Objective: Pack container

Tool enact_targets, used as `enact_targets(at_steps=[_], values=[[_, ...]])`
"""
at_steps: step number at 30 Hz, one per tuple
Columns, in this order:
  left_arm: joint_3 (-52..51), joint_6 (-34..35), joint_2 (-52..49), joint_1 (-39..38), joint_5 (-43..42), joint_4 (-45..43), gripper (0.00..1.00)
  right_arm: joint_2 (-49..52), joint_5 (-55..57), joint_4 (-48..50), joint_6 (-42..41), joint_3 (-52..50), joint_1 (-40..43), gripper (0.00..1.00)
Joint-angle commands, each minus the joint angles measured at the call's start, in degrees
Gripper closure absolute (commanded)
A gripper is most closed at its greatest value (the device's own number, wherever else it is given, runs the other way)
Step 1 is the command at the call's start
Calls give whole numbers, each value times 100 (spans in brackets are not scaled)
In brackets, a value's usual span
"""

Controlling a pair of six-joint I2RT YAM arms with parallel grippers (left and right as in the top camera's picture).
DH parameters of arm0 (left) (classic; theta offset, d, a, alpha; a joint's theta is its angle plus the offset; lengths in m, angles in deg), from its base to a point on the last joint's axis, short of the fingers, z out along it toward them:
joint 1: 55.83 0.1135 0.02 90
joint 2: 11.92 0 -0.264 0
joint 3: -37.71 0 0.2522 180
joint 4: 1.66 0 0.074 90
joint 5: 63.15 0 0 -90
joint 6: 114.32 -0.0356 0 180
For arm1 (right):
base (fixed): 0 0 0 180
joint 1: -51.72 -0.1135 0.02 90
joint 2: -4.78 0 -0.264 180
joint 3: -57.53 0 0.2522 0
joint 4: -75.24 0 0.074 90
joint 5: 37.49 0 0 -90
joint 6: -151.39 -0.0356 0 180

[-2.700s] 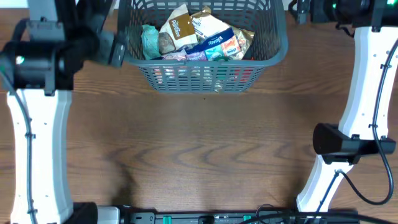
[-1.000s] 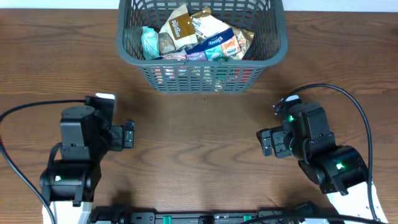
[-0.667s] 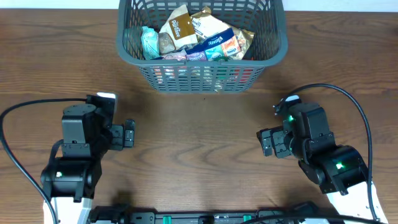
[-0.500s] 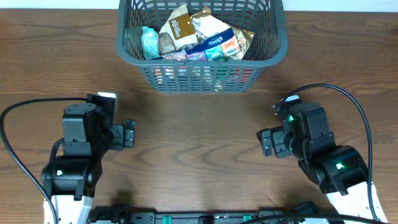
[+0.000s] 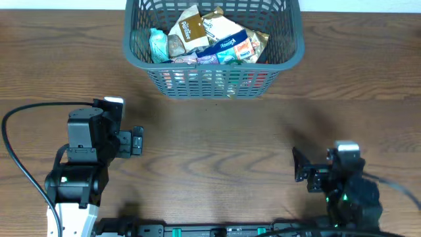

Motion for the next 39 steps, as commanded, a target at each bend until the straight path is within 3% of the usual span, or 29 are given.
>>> enact_targets(at_steps=[1, 8, 13, 17, 24, 39], values=[[-22, 44, -2, 35, 66, -7, 2, -658, -173, 573, -317, -719, 221, 1], [-22, 44, -2, 35, 66, -7, 1, -1075, -138, 3477, -229, -2186, 356, 1], [-22, 42, -2, 35, 66, -9, 1, -1075, 98, 4570, 20, -2865, 356, 1], [-22, 42, -2, 35, 66, -9, 2, -1075, 175, 4044, 116, -2900, 356, 1], [-22, 42, -2, 35, 66, -9, 1, -1054, -555, 4002, 402, -2903, 354, 1], [-22, 42, -2, 35, 66, -9, 2, -1043, -570, 4002, 402, -2900, 356, 1]])
